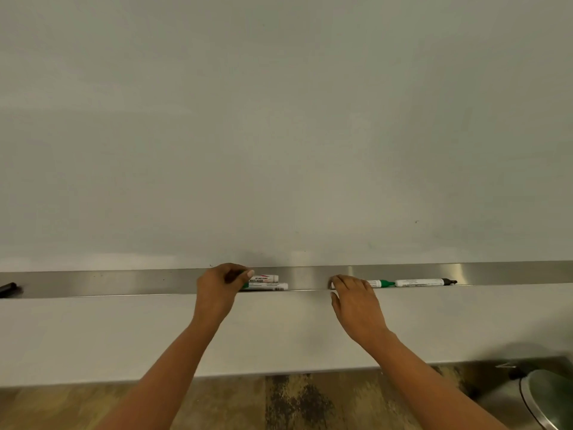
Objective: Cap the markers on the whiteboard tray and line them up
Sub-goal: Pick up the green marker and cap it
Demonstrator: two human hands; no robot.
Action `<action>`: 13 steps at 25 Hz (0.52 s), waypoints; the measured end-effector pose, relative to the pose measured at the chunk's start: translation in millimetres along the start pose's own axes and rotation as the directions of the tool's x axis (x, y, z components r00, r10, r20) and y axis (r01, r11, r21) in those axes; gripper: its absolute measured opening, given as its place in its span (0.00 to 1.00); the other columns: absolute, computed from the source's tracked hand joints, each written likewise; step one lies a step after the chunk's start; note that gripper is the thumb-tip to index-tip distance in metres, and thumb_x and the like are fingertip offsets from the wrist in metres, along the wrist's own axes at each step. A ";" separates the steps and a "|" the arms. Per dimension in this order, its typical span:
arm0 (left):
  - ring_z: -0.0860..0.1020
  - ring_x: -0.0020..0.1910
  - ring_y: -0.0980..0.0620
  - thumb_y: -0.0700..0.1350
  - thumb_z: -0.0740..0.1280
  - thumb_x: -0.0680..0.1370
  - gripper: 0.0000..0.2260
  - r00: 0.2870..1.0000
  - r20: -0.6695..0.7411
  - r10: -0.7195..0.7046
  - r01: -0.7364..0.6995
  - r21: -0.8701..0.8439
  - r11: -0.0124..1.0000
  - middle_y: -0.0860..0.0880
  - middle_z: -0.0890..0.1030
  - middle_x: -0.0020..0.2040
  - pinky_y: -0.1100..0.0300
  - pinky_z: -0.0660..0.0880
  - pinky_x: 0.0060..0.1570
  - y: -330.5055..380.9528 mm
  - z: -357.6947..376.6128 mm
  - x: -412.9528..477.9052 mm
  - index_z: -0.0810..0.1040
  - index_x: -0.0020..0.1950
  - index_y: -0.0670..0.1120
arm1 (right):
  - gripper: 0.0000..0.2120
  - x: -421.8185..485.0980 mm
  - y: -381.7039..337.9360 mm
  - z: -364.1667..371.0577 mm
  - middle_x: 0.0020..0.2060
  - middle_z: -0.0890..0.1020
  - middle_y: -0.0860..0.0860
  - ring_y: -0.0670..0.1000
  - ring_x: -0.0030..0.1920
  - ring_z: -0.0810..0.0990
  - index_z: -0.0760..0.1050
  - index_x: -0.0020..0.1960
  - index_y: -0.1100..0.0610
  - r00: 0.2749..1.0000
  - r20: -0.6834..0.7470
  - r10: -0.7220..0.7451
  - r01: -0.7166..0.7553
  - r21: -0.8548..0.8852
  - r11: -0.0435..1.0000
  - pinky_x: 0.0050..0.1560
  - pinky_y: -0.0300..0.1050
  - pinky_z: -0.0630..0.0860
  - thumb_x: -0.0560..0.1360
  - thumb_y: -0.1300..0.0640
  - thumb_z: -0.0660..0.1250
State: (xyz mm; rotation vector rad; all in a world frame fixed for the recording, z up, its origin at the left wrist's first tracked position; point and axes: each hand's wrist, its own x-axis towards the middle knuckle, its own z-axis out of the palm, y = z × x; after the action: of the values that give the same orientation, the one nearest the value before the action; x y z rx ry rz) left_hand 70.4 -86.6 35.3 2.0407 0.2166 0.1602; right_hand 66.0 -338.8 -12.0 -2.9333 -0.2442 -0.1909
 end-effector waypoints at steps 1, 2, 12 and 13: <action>0.79 0.39 0.51 0.44 0.70 0.72 0.07 0.998 0.014 -0.056 0.057 -0.110 0.992 0.47 0.82 0.38 0.66 0.76 0.42 3.7 7.0 -3.4 0.82 0.45 0.42 | 0.16 1.3 0.3 0.5 0.65 0.73 0.54 0.53 0.65 0.69 0.65 0.66 0.56 1.000 -0.003 -0.020 0.020 0.013 1.000 0.70 0.49 0.61 0.79 0.59 0.55; 0.80 0.40 0.50 0.43 0.70 0.71 0.07 0.993 0.034 -0.110 0.114 -0.216 0.970 0.46 0.82 0.38 0.61 0.77 0.43 6.6 13.1 -7.0 0.82 0.46 0.42 | 0.17 3.3 0.8 0.1 0.65 0.73 0.54 0.54 0.65 0.70 0.65 0.66 0.57 0.999 0.002 -0.035 0.035 0.024 0.999 0.69 0.48 0.62 0.78 0.62 0.56; 0.82 0.37 0.52 0.35 0.66 0.73 0.01 0.921 0.197 -0.337 0.367 -0.733 0.573 0.43 0.81 0.41 0.69 0.80 0.33 25.2 47.9 -32.4 0.77 0.42 0.39 | 0.07 7.3 -2.6 -31.4 0.50 0.80 0.54 0.52 0.49 0.77 0.76 0.52 0.59 0.957 -0.236 -0.167 0.238 0.315 0.919 0.45 0.41 0.73 0.76 0.64 0.62; 0.82 0.37 0.52 0.34 0.66 0.73 0.02 0.916 0.199 -0.348 0.370 -0.756 0.540 0.43 0.81 0.41 0.68 0.80 0.33 26.3 49.6 -33.7 0.77 0.42 0.39 | 0.06 6.8 -7.5 -38.9 0.47 0.80 0.53 0.49 0.47 0.77 0.76 0.51 0.59 0.945 -0.304 -0.125 0.247 0.404 0.881 0.44 0.37 0.72 0.76 0.63 0.62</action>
State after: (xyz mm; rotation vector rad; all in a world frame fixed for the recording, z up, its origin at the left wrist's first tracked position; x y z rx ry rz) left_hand 50.0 -148.8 35.2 1.0679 0.4605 -0.0392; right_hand 67.0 -338.3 28.1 -2.3994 -0.4637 -0.4914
